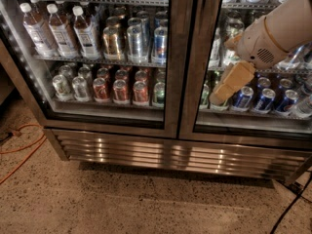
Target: Open right fridge door
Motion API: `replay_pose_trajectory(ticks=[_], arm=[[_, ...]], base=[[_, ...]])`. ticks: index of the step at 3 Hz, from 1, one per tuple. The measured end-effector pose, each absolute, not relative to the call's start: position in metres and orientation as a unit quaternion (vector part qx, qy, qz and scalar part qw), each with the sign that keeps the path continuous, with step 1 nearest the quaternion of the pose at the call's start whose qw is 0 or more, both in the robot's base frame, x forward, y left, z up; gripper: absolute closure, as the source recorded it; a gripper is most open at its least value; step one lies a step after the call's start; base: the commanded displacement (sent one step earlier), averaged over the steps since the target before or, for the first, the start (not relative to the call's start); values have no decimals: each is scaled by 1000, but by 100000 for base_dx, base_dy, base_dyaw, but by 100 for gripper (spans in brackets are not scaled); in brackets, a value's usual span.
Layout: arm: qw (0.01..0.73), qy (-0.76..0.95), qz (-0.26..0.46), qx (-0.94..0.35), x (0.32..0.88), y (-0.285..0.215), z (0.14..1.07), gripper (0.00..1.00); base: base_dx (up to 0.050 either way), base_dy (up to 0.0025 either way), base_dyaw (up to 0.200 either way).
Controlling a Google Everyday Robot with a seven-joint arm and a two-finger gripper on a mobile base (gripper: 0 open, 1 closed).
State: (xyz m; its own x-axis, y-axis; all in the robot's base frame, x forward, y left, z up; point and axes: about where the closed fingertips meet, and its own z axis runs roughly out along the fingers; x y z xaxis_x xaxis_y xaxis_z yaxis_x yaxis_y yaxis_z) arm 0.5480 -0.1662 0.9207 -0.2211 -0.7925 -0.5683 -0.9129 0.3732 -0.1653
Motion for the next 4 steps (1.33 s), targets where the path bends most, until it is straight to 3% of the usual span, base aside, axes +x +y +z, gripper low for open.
replay_pose_trajectory(ticks=[1,4], arm=[[349,767,126,-524,587,-173,924,0],[400,740,126,-526,617,-176,945,0]], base=[[0,0,0],[0,0,0]])
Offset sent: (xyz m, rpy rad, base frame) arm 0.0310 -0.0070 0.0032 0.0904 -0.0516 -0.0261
